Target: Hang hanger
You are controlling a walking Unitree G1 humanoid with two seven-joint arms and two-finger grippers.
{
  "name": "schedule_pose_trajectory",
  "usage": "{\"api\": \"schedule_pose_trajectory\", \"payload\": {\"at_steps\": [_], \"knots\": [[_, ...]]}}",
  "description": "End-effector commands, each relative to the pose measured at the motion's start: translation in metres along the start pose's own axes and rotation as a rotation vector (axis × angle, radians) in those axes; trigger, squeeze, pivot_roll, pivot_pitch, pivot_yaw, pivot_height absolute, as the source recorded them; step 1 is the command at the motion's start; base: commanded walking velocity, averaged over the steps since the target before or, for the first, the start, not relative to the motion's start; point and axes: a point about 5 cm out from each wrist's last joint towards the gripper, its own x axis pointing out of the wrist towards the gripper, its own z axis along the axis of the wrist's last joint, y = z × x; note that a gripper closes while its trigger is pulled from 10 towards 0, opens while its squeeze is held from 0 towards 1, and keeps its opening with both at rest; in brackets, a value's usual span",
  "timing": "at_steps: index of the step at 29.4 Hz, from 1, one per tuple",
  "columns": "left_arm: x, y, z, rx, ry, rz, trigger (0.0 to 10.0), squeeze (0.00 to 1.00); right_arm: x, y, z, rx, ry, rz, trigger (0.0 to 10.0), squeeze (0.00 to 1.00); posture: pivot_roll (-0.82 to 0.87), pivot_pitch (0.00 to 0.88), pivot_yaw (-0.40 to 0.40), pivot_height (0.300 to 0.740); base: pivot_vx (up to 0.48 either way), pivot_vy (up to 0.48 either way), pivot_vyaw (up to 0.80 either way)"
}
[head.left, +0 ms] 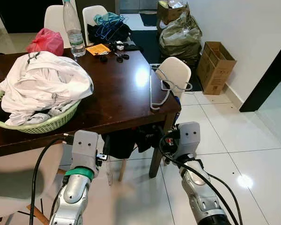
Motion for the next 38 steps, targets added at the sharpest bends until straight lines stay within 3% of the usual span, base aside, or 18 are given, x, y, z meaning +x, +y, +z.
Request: {"api": "schedule_pose_trajectory", "payload": {"at_steps": [1, 20, 31, 38], "knots": [[-0.002, 0.001, -0.004, 0.009, 0.016, -0.003, 10.0, 0.0, -0.002, 0.002, -0.005, 0.011, 0.021, 0.0, 10.0, 0.0, 0.04, 0.023, 0.039, 0.74, 0.0, 0.0, 0.0], [-0.004, -0.001, -0.005, -0.01, 0.033, 0.0, 10.0, 0.0, 0.0, 0.002, -0.003, 0.004, 0.014, 0.016, 10.0, 0.0, 0.06, 0.03, 0.024, 0.74, 0.0, 0.0, 0.0], [-0.007, 0.001, -0.01, 0.07, 0.038, -0.024, 10.0, 0.0, -0.001, 0.002, -0.006, -0.003, 0.025, 0.018, 10.0, 0.0, 0.06, 0.029, 0.023, 0.74, 0.0, 0.0, 0.0], [-0.024, -0.001, -0.032, 0.039, 0.162, -0.088, 10.0, 0.0, -0.015, -0.007, -0.03, -0.077, 0.111, 0.006, 10.0, 0.0, 0.05, 0.026, 0.02, 0.74, 0.0, 0.0, 0.0]]}}
